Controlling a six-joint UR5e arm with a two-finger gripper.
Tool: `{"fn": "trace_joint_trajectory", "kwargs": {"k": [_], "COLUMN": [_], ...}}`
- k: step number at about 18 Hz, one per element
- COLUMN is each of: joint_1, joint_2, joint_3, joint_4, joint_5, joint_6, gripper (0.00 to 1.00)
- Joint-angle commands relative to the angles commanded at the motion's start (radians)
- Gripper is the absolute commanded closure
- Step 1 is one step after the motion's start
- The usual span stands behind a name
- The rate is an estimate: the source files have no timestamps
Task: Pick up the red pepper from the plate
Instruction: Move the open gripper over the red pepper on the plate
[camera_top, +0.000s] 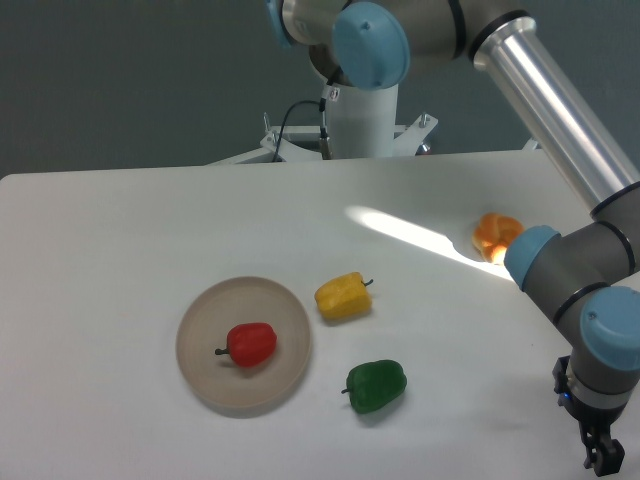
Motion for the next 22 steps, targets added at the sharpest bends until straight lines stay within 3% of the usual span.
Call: {"fn": "trace_joint_trajectory", "kwargs": {"k": [4,8,19,22], "joint_1": [-0.006,-0.031,-0.199,-0.256], "joint_2": [0.021,0.078,0.353,0.4], "joint_3": [-0.032,-0.112,-0.461,-0.534], "joint_4": [-0.002,0.0,-0.003,0.0], "joint_5": [0.002,-0.008,-0.008,-0.009], "joint_6": [0.0,-0.063,-0.377,-0.422], "gripper": [0.0,0.0,0.0,0.0]}}
